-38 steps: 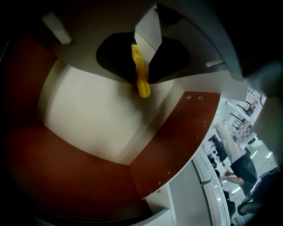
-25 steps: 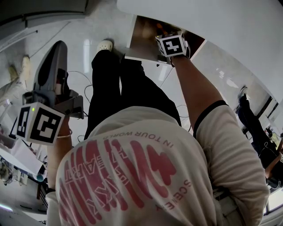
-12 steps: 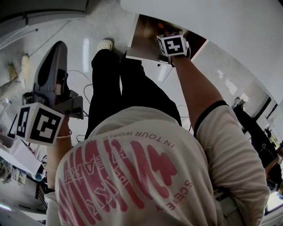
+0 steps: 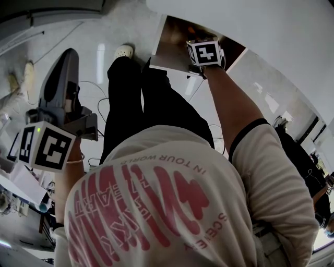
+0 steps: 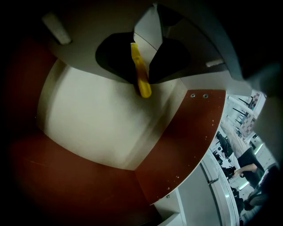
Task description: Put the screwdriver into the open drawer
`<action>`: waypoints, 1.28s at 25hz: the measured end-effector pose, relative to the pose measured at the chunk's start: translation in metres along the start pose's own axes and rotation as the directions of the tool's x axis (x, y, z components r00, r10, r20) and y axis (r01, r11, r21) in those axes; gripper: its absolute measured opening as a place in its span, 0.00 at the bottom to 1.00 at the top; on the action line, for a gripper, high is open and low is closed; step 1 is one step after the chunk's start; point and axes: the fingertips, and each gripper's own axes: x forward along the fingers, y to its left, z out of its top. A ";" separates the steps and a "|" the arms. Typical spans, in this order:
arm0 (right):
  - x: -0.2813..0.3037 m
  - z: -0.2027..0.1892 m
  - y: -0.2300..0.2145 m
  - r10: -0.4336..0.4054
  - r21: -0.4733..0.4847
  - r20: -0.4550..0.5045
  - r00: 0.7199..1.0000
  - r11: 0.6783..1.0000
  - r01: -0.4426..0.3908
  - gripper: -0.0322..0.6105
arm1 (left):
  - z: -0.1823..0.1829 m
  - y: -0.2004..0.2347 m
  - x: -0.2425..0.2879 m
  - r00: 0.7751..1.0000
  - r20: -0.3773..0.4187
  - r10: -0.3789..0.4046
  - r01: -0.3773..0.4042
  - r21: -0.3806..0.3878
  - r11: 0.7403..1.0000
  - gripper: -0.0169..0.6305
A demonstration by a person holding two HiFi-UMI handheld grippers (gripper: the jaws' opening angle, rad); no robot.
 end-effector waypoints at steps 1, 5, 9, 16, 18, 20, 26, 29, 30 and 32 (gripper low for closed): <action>0.000 0.000 0.001 0.001 0.002 0.000 1.000 1.000 -0.001 0.22 | 0.000 0.001 0.000 1.000 -0.001 0.000 0.000 -0.001 1.000 0.04; -0.002 -0.002 -0.003 -0.005 0.005 -0.006 1.000 1.000 0.005 0.22 | 0.000 -0.005 0.001 1.000 -0.001 -0.002 0.002 0.000 1.000 0.04; -0.002 -0.002 -0.006 -0.003 0.001 -0.002 1.000 1.000 0.003 0.22 | 0.000 -0.008 0.003 1.000 0.000 0.002 -0.002 0.002 1.000 0.04; -0.009 0.000 -0.006 0.008 -0.010 0.012 1.000 1.000 -0.008 0.21 | 0.003 -0.017 0.005 1.000 -0.004 -0.001 0.001 0.001 1.000 0.04; -0.012 -0.001 -0.006 0.019 -0.008 0.020 1.000 1.000 -0.019 0.21 | 0.003 -0.021 0.006 1.000 -0.006 -0.004 0.004 0.002 1.000 0.04; -0.014 0.001 -0.004 0.030 -0.008 0.028 0.999 1.000 -0.030 0.21 | 0.006 -0.023 0.006 1.000 -0.006 -0.004 0.004 0.005 1.000 0.04; -0.008 0.005 -0.001 0.033 -0.018 0.021 0.999 0.999 -0.032 0.22 | 0.011 -0.026 0.008 1.000 -0.013 0.002 -0.002 0.007 1.000 0.04; -0.001 0.005 0.001 0.030 -0.025 0.005 1.000 0.999 -0.030 0.22 | 0.007 -0.020 0.006 1.000 -0.022 0.018 -0.018 -0.004 1.000 0.04; 0.001 0.005 0.002 0.029 -0.028 0.000 1.000 0.999 -0.029 0.22 | 0.005 -0.017 0.005 0.999 -0.024 0.022 -0.022 -0.007 1.000 0.04; 0.005 0.005 0.003 0.027 -0.039 -0.008 1.000 0.999 -0.027 0.22 | 0.003 -0.012 0.004 0.999 -0.031 0.027 -0.027 -0.013 1.000 0.04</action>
